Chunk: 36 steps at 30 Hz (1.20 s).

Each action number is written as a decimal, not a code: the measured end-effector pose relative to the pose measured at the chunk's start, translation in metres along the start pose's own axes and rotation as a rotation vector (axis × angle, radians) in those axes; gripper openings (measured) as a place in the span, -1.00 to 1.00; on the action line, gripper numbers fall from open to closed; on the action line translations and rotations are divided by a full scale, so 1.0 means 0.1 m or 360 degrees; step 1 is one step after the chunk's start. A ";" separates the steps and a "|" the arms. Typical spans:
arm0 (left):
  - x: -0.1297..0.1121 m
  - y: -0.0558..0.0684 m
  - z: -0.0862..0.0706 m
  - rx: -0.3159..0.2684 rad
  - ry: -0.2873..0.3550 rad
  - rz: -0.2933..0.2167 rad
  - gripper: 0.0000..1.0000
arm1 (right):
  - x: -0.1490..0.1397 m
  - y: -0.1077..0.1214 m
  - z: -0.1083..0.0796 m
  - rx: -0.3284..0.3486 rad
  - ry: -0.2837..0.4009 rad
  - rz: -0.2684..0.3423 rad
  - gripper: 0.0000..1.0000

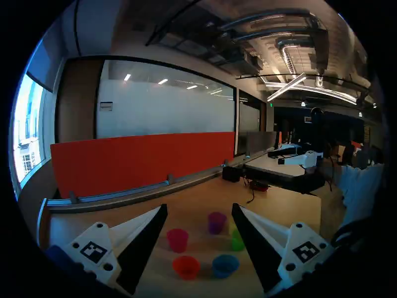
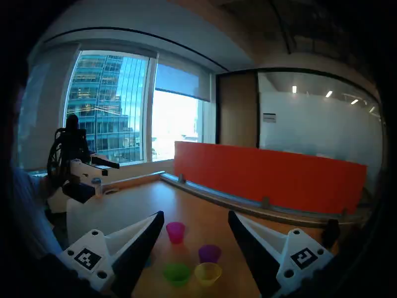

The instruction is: Pour water

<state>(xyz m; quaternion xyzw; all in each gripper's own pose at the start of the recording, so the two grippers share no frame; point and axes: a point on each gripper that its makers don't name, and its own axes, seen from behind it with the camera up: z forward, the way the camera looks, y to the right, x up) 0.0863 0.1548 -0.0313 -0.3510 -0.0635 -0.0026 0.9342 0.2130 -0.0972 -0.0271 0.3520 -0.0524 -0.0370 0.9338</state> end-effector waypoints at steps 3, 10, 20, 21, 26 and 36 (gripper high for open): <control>-0.08 0.03 0.04 -0.0028 -0.0031 0.0001 0.93 | -0.07 -0.02 0.01 0.0022 -0.0032 -0.0014 1.00; -0.28 0.10 0.10 -0.0102 -0.0096 -0.0010 0.93 | -0.32 -0.09 0.04 0.0083 -0.0152 -0.0051 1.00; -0.67 0.20 0.20 -0.0181 -0.0213 0.0030 0.93 | -0.63 -0.11 0.08 0.0142 -0.0279 -0.0055 1.00; -0.71 0.22 0.21 -0.0191 -0.0224 0.0033 0.93 | -0.66 -0.11 0.08 0.0148 -0.0291 -0.0057 1.00; -0.89 0.32 0.25 -0.0228 -0.0279 0.0059 0.93 | -0.82 -0.14 0.10 0.0168 -0.0352 -0.0083 1.00; -1.32 0.44 0.33 -0.0244 -0.0413 0.0080 0.93 | -1.15 -0.15 0.13 0.0188 -0.0451 -0.0124 1.00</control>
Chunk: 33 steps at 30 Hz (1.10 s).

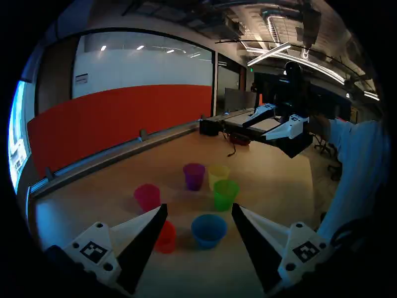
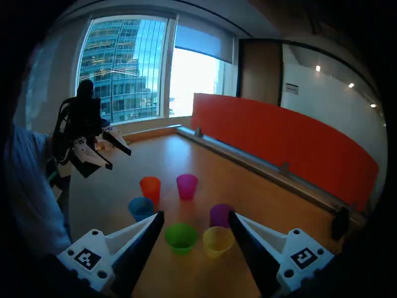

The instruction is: Pour water

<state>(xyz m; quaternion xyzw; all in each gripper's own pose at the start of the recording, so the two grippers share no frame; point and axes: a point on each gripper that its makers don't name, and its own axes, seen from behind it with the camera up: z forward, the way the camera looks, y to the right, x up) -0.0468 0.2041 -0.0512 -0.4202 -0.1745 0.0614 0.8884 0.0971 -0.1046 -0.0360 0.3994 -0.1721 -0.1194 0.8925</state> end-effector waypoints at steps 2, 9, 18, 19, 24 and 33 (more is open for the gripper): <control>-0.08 0.03 0.04 -0.0003 -0.0023 0.0006 0.93 | -0.06 -0.01 0.02 0.0003 -0.0015 -0.0004 1.00; -0.34 0.14 0.16 -0.0027 -0.0109 0.0012 0.94 | -0.24 -0.01 0.08 0.0009 -0.0065 -0.0019 1.00; -0.68 0.21 0.29 -0.0032 -0.0225 0.0026 0.94 | -0.50 -0.02 0.15 0.0024 -0.0131 -0.0019 1.00; -0.71 0.21 0.31 -0.0033 -0.0233 0.0026 0.94 | -0.53 -0.02 0.16 0.0025 -0.0139 -0.0019 1.00; -0.83 0.24 0.38 -0.0036 -0.0277 0.0027 0.93 | -0.65 -0.04 0.20 0.0031 -0.0170 -0.0023 1.00; -1.00 0.23 0.49 -0.0021 -0.0341 0.0038 0.93 | -0.78 -0.09 0.26 0.0052 -0.0209 -0.0037 1.00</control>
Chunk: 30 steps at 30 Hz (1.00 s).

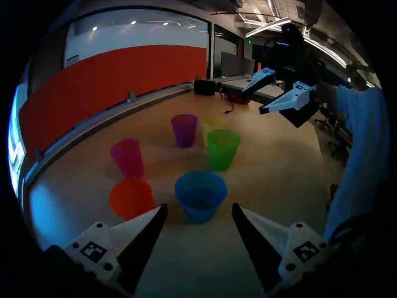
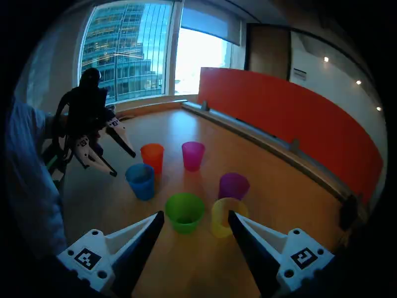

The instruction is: Pour water

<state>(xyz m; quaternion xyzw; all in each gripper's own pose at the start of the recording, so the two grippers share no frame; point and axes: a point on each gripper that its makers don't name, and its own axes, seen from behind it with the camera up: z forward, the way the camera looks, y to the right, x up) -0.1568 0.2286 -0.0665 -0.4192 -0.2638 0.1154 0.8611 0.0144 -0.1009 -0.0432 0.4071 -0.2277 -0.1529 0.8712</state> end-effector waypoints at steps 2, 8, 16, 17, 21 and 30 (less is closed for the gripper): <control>-0.02 0.00 0.02 -0.0001 -0.0008 -0.0007 0.93 | -0.03 -0.02 0.02 0.0007 -0.0010 -0.0001 1.00; -0.07 0.01 0.12 -0.0018 -0.0031 -0.0017 0.93 | -0.12 -0.07 0.08 0.0024 -0.0035 0.0005 1.00; -0.08 0.03 0.25 -0.0035 -0.0042 -0.0020 0.93 | -0.23 -0.08 0.15 0.0033 -0.0068 0.0014 1.00; -0.09 0.02 0.26 -0.0036 -0.0043 -0.0023 0.93 | -0.24 -0.08 0.16 0.0036 -0.0072 0.0017 1.00; -0.09 0.00 0.33 -0.0035 -0.0046 -0.0025 0.93 | -0.28 -0.09 0.19 0.0044 -0.0082 0.0029 1.00; -0.09 -0.01 0.48 -0.0053 -0.0054 -0.0013 0.93 | -0.33 -0.06 0.21 0.0049 -0.0100 0.0039 1.00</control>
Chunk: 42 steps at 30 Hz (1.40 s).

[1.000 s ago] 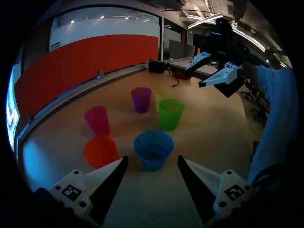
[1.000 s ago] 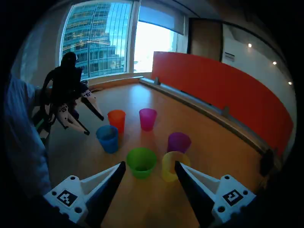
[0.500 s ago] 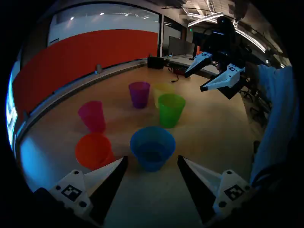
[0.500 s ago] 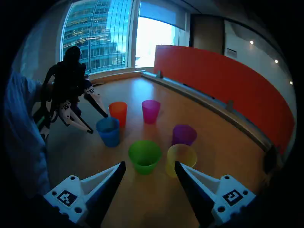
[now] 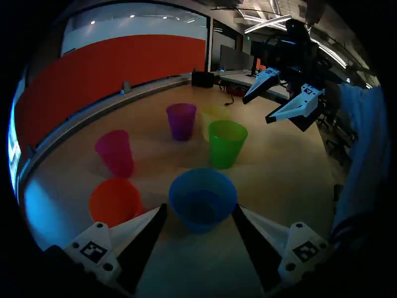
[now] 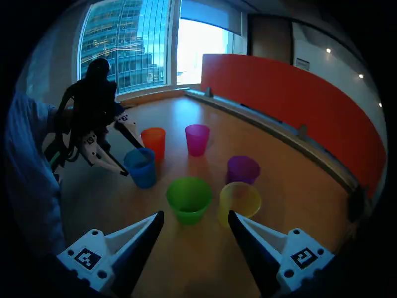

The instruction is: Pour water

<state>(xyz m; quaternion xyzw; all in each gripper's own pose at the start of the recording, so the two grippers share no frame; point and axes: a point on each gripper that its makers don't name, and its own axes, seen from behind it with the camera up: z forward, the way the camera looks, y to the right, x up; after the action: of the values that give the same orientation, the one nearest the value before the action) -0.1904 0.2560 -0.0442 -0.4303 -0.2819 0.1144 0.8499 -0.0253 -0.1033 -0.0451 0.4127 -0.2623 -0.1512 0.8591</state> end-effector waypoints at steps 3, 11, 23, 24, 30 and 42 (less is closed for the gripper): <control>0.03 0.00 0.04 -0.0006 0.0007 0.0001 0.93 | 0.00 0.01 0.00 0.0001 -0.0001 0.0005 1.00; 0.06 0.02 0.10 -0.0021 0.0017 0.0007 0.93 | -0.01 0.03 -0.01 -0.0005 -0.0004 0.0007 1.00; 0.05 0.01 0.15 -0.0009 0.0017 0.0011 0.92 | 0.02 0.04 -0.02 -0.0009 -0.0004 0.0003 1.00; 0.05 0.01 0.15 -0.0009 0.0016 0.0011 0.92 | 0.03 0.04 -0.02 -0.0010 -0.0004 0.0003 1.00; 0.05 0.04 0.16 -0.0009 0.0022 0.0013 0.73 | 0.03 0.04 -0.03 -0.0016 -0.0005 0.0001 1.00; 0.08 0.05 0.09 -0.0017 0.0057 0.0015 0.73 | 0.01 0.03 -0.03 -0.0014 -0.0009 0.0009 1.00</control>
<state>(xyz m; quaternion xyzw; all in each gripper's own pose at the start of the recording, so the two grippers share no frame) -0.1887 0.2684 -0.0406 -0.4383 -0.2650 0.1092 0.8519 -0.0228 -0.1004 -0.0442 0.4077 -0.2653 -0.1510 0.8606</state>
